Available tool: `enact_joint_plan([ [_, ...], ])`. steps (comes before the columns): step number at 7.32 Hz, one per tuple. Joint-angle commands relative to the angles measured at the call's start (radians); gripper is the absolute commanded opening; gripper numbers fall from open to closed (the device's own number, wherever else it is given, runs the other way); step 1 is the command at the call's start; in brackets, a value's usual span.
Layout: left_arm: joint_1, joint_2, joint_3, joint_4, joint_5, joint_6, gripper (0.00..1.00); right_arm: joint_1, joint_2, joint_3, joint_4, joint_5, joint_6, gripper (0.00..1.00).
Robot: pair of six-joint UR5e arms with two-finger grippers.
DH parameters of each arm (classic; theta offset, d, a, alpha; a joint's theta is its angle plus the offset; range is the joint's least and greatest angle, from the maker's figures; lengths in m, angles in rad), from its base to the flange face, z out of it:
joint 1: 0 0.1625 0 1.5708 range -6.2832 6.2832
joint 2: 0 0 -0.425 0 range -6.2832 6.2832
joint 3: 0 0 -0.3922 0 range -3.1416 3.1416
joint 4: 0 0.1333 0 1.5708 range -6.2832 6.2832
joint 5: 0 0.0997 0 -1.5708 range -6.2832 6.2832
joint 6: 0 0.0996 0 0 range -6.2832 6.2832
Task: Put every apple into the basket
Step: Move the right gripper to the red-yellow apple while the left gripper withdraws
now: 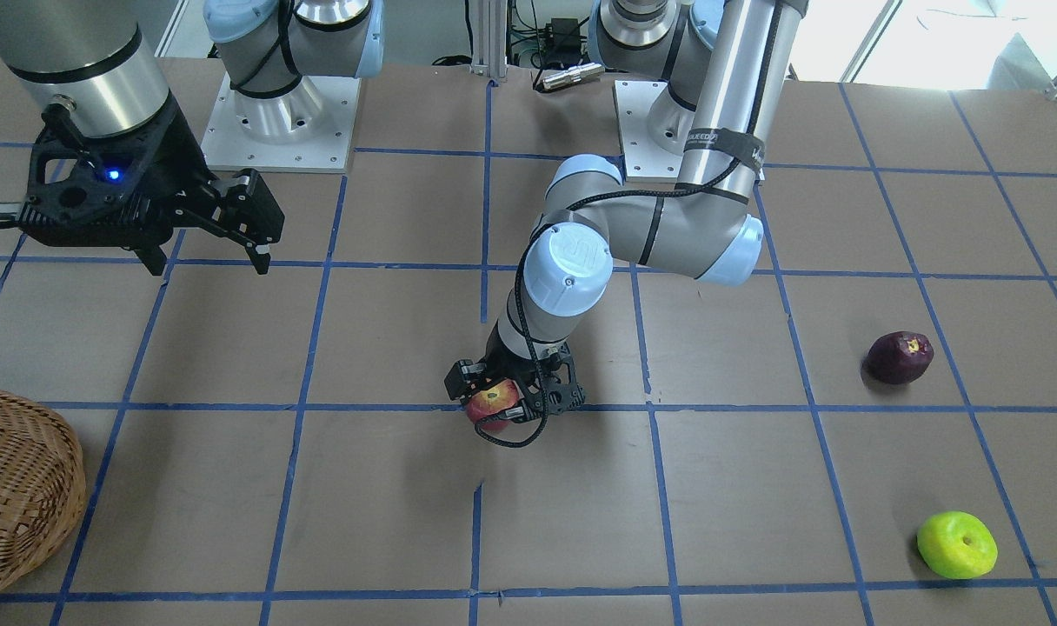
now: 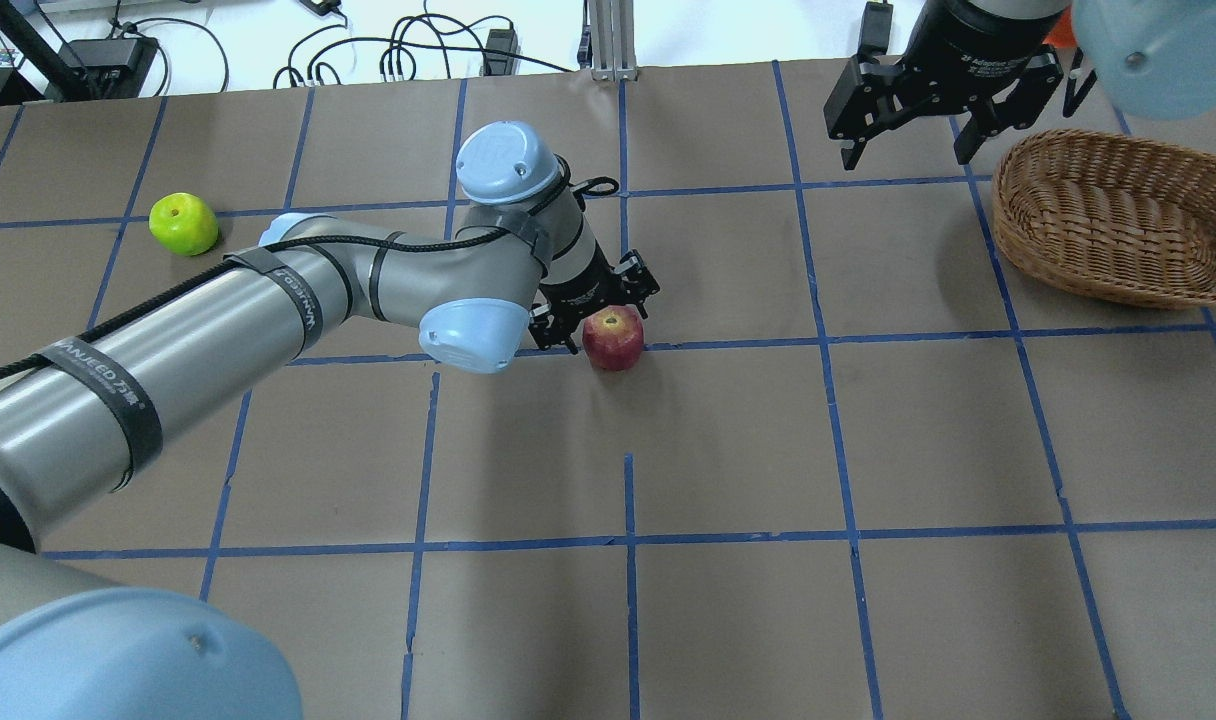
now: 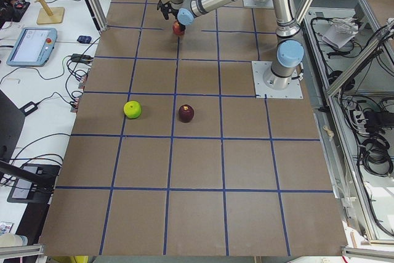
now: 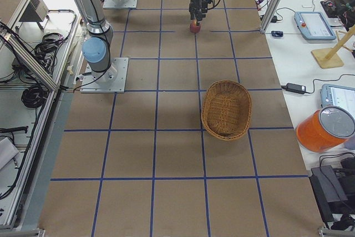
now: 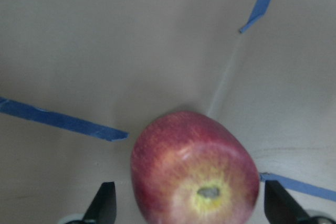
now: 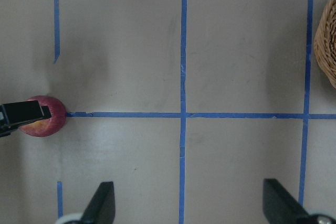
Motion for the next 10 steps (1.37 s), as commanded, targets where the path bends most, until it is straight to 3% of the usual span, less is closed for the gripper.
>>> enact_joint_plan([
  [1, 0.076, 0.121, 0.178, -0.413, 0.012, 0.124, 1.0, 0.0, 0.006, 0.002, 0.011, 0.008, 0.019, 1.0],
  [3, 0.131, 0.267, 0.239, -0.715, 0.131, 0.374, 1.0, 0.038, 0.097, -0.009, -0.019, 0.019, 0.135, 1.0],
  [5, 0.265, 0.376, 0.213, -0.785, 0.18, 0.552, 1.0, 0.241, 0.278, -0.005, -0.262, -0.025, 0.164, 1.0],
  [7, 0.401, 0.419, 0.112, -0.729, 0.319, 0.686, 1.0, 0.32, 0.419, -0.005, -0.427, -0.027, 0.313, 1.0],
  [8, 0.48, 0.424, 0.057, -0.645, 0.337, 0.799, 1.0, 0.383, 0.455, 0.003, -0.438, -0.035, 0.353, 1.0],
  [10, 0.678, 0.418, -0.041, -0.519, 0.343, 1.061, 1.0, 0.389, 0.475, 0.012, -0.437, -0.052, 0.37, 1.0],
])
